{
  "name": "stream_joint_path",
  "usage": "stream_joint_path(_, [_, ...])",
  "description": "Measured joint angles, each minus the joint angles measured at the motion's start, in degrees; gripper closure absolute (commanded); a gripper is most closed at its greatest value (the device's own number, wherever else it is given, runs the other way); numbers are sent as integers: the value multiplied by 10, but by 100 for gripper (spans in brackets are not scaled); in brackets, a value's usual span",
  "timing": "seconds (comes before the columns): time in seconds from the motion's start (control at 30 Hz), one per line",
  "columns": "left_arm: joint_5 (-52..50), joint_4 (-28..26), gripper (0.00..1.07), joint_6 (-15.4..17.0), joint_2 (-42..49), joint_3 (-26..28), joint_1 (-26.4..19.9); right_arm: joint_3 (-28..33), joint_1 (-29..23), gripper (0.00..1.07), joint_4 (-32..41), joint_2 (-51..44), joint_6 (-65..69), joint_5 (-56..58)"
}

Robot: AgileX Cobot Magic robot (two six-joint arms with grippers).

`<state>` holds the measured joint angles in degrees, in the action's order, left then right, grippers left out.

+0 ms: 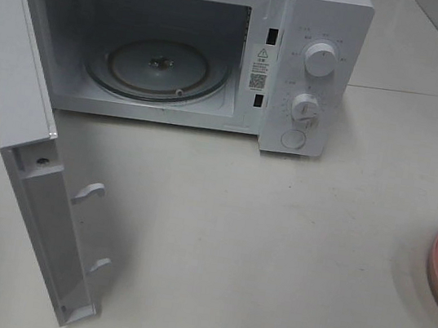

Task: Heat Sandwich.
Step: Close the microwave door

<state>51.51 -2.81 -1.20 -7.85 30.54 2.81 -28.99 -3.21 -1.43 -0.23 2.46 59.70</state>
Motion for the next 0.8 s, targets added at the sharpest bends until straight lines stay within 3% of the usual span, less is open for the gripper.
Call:
stream_joint_path(0.07, [-9,0,54,0,-24,0,0,0,0,31,0,0,0,0])
stream_joint_path(0.1, [-16,1,66,0,-47,0,0,0,0,31,0,0,0,0])
stream_joint_path(0.13, [-16,1,66,0,-47,0,0,0,0,31,0,0,0,0])
stream_joint_path(0.23, [-34,1,85,0,-97,0,0,0,0,31,0,0,0,0])
stream_joint_path(0.27, [-38,1,99,0,-111,0,0,0,0,31,0,0,0,0])
stream_joint_path(0.3, [-38,1,99,0,-111,0,0,0,0,31,0,0,0,0])
stream_joint_path(0.33, [-43,1,107,0,-125,0,0,0,0,31,0,0,0,0])
stream_joint_path(0.5, [-93,11,106,0,-185,-12,0,0,0,31,0,0,0,0])
stream_joint_path(0.8, [-284,13,106,0,-249,-95,0,0,0,31,0,0,0,0])
